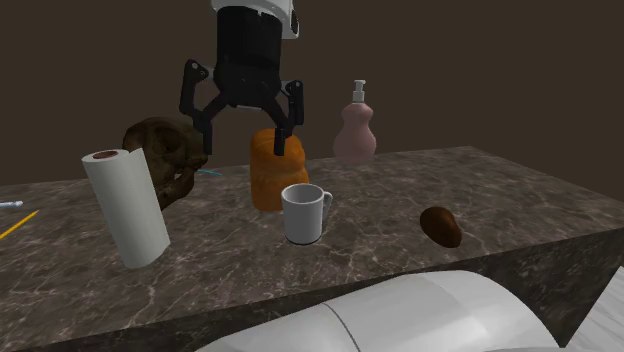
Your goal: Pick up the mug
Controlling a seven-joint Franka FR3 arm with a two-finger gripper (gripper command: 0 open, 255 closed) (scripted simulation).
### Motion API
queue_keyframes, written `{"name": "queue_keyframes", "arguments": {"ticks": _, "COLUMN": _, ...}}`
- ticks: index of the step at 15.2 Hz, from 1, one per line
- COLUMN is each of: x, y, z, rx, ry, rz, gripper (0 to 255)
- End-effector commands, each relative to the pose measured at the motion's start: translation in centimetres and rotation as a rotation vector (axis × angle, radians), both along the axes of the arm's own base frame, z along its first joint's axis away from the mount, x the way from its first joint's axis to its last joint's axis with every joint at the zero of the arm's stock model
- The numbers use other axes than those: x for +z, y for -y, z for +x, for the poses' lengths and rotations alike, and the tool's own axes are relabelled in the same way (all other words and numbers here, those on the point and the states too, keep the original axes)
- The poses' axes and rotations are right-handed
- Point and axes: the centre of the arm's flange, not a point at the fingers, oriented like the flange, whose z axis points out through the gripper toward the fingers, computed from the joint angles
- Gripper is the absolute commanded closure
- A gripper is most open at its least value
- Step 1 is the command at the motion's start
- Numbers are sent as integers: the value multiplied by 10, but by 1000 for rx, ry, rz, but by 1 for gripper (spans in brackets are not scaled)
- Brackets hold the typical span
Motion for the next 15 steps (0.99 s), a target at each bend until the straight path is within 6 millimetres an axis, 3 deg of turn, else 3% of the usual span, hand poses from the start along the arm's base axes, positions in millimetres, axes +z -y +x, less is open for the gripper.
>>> {"name": "queue_keyframes", "arguments": {"ticks": 1, "x": 0, "y": 0, "z": 0, "rx": 0, "ry": 0, "rz": 0, "gripper": 0}}
{"name": "queue_keyframes", "arguments": {"ticks": 12, "x": -99, "y": 27, "z": 65, "rx": -154, "ry": 118, "rz": -206, "gripper": 0}}
{"name": "queue_keyframes", "arguments": {"ticks": 15, "x": -118, "y": 36, "z": 79, "rx": -186, "ry": 142, "rz": -249, "gripper": 0}}
